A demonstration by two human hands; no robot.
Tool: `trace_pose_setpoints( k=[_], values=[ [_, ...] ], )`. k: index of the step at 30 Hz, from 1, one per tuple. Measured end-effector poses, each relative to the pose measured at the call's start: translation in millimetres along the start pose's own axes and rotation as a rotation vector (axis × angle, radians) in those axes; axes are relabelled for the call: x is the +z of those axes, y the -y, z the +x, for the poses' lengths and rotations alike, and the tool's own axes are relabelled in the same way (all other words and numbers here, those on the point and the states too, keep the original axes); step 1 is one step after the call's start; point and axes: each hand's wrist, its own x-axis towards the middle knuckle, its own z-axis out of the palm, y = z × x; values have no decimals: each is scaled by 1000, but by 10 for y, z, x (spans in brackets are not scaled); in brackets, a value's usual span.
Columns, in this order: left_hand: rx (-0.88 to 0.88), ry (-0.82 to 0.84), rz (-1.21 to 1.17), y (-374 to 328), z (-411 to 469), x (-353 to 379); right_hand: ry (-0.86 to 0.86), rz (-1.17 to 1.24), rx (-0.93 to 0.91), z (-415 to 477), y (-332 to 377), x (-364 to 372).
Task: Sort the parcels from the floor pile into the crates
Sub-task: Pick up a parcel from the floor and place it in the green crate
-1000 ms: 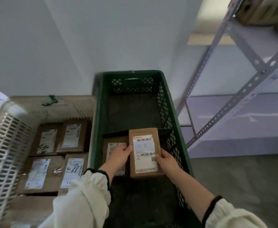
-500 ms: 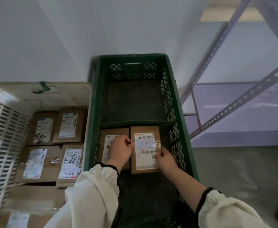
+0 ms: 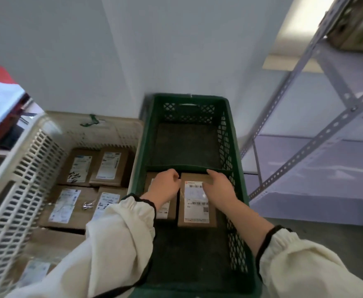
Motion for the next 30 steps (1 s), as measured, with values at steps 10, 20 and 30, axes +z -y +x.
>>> trace_pose_setpoints(
  k=[10, 20, 30],
  values=[
    [-90, -108, 131, 545, -1001, -1122, 191, -184, -483, -315, 1300, 255],
    [-515, -474, 210, 1995, -3280, -1802, 321, -334, -848, -2041, 2496, 1540],
    [-1098, -795, -154, 3789, -7308, -1301, 703, -429, -1179, -5132, 3021, 3673]
  ],
)
